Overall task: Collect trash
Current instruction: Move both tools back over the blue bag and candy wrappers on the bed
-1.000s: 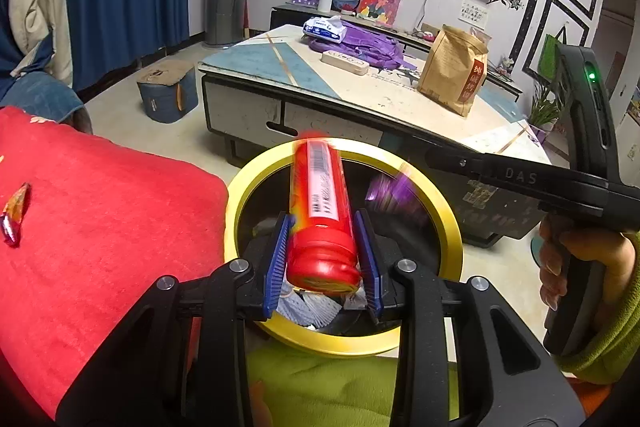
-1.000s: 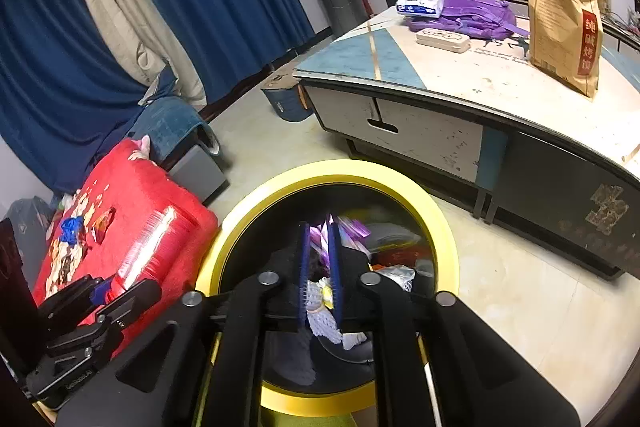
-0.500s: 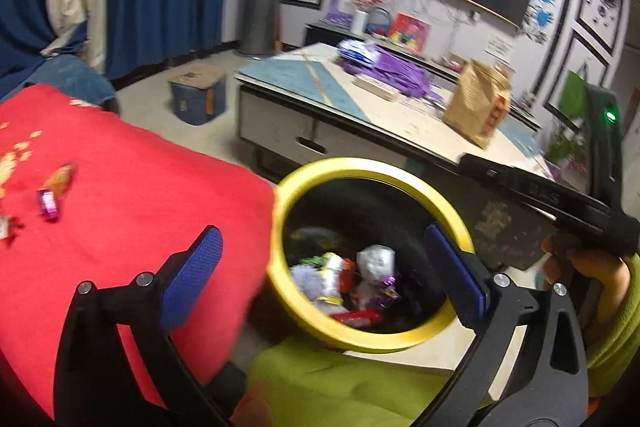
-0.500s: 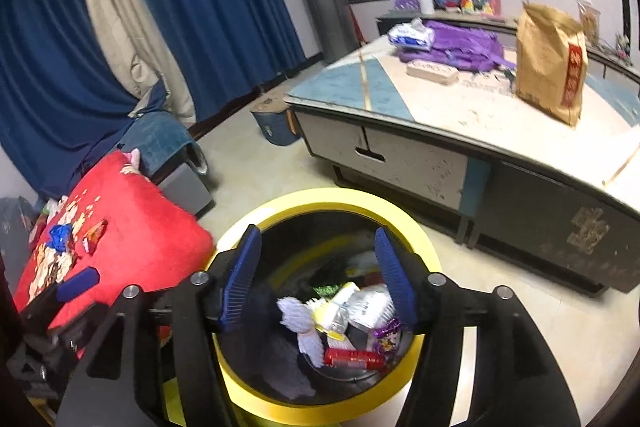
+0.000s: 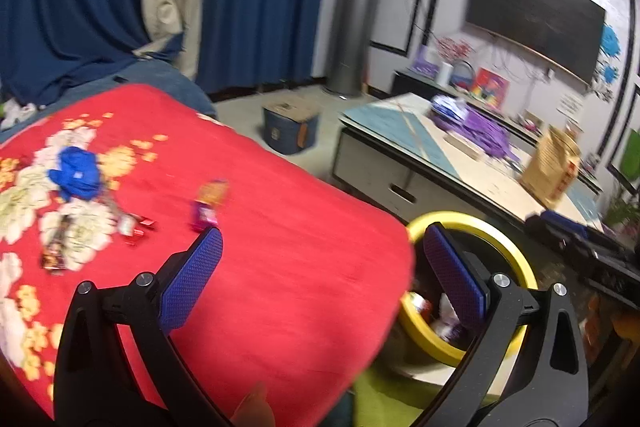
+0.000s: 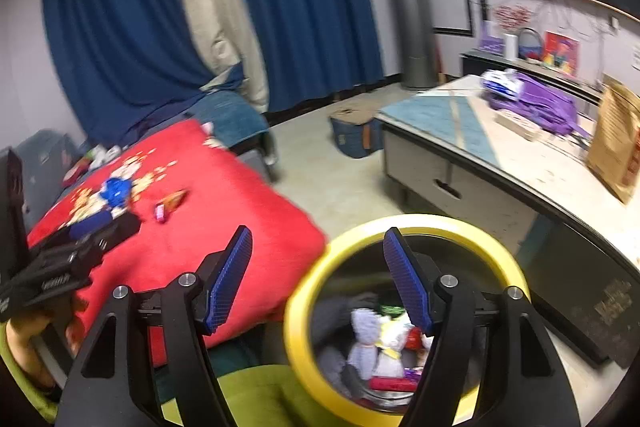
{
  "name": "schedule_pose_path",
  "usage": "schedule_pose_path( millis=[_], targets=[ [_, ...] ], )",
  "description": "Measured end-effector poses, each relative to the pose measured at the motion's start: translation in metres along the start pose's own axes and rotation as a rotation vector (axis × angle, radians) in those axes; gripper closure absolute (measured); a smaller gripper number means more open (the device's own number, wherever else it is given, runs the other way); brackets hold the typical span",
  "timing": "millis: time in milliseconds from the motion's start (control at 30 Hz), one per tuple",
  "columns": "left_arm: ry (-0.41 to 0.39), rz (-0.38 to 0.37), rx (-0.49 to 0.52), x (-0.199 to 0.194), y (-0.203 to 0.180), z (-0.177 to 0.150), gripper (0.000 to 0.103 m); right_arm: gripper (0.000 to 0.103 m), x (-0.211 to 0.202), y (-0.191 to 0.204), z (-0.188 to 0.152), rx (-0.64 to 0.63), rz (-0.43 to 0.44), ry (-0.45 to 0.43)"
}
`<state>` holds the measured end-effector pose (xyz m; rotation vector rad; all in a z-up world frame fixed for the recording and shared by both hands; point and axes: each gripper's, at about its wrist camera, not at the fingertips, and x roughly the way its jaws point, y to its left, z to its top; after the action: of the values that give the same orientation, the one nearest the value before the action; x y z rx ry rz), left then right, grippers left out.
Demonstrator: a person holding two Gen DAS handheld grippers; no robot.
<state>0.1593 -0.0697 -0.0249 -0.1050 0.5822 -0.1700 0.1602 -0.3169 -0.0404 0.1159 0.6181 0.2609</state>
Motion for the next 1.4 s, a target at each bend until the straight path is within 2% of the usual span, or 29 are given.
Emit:
schedule_pose_path(
  millis=[267,500,700,1000,1200,1400],
  targets=[
    [-0.075,0.144,-0.063,-0.019,0.060,0.017,0.010,0.037,0.022,0.063,0.009,-0.088,0.111,0.042],
    [-0.081,0.244,-0.130,-0.030,0.109,0.024,0.010,0.037,0.041,0.121,0.013,-0.168,0.203,0.055],
    [-0.070,0.301,-0.167,-0.037,0.144,0.024,0.010,0.037,0.064,0.163,0.012,-0.223,0.256,0.072],
    [-0.039,0.356,-0.219,-0.033,0.186,0.023,0.010,0.037,0.101,0.214,0.006,-0.285,0.321,0.124],
    [-0.018,0.329,-0.265,-0.027,0.214,0.023,0.010,0.037,0.138,0.244,0.003,-0.325,0.344,0.174],
    [0.024,0.317,-0.265,-0.013,0.237,0.028,0.021,0.038,0.182,0.267,0.002,-0.339,0.332,0.224]
  ],
)
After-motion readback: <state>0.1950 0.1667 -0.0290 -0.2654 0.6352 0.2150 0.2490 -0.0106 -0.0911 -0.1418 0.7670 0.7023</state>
